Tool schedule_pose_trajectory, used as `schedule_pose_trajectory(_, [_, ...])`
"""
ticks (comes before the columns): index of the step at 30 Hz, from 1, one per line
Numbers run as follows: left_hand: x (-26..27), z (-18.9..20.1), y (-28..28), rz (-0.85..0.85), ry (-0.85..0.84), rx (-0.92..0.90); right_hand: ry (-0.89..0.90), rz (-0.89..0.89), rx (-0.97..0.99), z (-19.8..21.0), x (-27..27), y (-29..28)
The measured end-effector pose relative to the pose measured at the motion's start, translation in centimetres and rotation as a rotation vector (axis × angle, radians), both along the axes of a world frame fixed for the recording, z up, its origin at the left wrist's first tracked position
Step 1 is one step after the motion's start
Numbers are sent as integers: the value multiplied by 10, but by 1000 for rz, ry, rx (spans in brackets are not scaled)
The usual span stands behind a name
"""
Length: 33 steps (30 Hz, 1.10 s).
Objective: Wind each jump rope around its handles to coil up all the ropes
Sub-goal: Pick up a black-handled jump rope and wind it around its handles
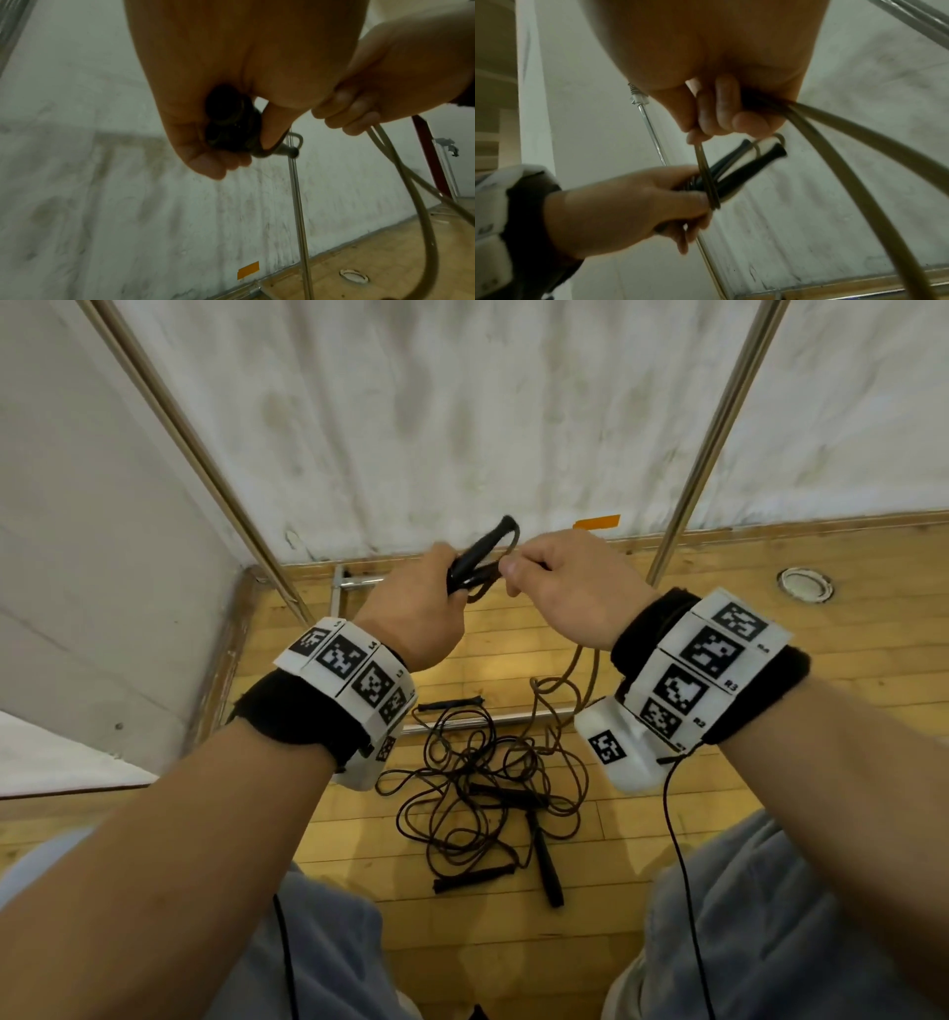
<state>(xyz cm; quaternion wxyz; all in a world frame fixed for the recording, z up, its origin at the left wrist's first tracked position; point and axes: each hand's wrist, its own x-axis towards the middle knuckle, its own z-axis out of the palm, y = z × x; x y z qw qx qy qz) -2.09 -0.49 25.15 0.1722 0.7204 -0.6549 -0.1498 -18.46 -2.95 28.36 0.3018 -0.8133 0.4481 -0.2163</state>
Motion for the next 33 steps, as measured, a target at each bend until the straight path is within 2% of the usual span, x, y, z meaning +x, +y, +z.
schedule_pose_trajectory(4, [-5,2,7,-140,-1,104,7,-24,-49,-1,-2,-7])
schedule_pose_trajectory(8, [-13,3,13,-178,-5,47,86,-69,-239,1,-5,-14])
schedule_pose_trajectory(11, [-20,-3,13,-212,-55,-18,129,-63,-298,1,-6,-15])
schedule_pose_trajectory(14, [-24,-4,14,-265,-35,-52,180,-86,-308,1,-10,-19])
schedule_pose_trajectory(18, [-25,4,19,-360,25,-94,99,-133,-161,4,-24,-33])
schedule_pose_trajectory(22, [-20,16,23,-379,102,-109,-2,-77,47,4,-36,-41])
schedule_pose_trajectory(24, [-20,23,28,-364,195,-114,-62,-33,149,3,-37,-42])
schedule_pose_trajectory(27, [-20,29,31,-295,385,-144,-199,5,322,-10,-30,-42])
schedule_pose_trajectory(33, [-20,34,25,-47,526,-251,-158,-12,412,-34,4,-24])
